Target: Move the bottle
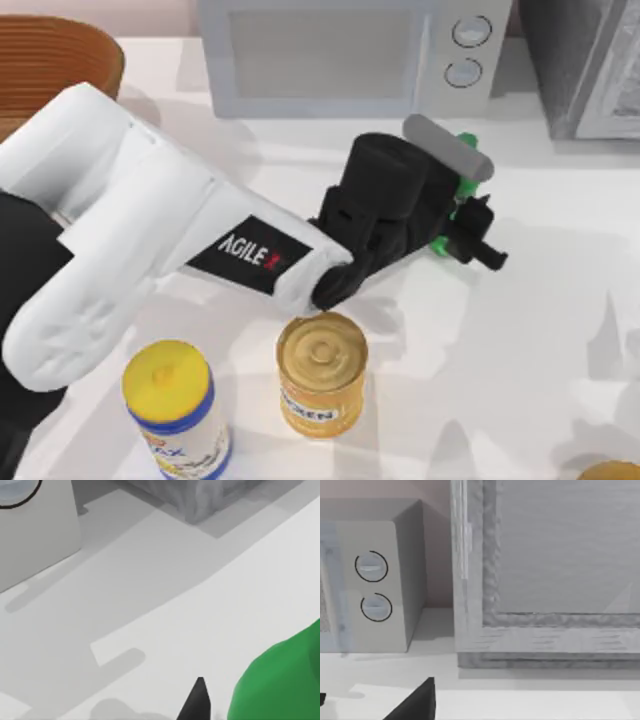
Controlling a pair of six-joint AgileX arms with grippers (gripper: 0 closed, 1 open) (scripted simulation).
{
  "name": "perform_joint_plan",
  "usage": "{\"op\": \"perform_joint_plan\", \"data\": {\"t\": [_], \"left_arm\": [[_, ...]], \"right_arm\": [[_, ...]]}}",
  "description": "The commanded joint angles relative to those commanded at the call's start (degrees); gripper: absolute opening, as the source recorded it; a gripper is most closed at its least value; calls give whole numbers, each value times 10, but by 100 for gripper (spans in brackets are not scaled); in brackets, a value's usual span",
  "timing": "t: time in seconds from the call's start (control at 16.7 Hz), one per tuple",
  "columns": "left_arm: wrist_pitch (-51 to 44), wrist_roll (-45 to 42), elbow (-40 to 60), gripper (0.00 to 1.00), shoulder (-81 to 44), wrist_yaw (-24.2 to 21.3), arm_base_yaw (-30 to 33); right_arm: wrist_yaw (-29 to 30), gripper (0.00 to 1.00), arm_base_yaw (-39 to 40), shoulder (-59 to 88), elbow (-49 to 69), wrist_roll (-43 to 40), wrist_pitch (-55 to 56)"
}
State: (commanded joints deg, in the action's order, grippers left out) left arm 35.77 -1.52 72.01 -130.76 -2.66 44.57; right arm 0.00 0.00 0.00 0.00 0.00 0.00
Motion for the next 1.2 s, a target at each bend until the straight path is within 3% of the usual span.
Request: {"op": "perform_joint_plan", "data": {"t": [0.42, 0.6, 0.9, 1.2], "left_arm": [[9, 9, -15, 0, 20, 19, -10], [34, 33, -77, 0, 88, 77, -42], [69, 71, -273, 0, 258, 192, -129], [55, 87, -429, 0, 386, 242, -190]], "right_arm": [[0, 100, 0, 0, 0, 0, 0], [0, 100, 0, 0, 0, 0, 0], [0, 100, 0, 0, 0, 0, 0], [0, 100, 0, 0, 0, 0, 0]]}}
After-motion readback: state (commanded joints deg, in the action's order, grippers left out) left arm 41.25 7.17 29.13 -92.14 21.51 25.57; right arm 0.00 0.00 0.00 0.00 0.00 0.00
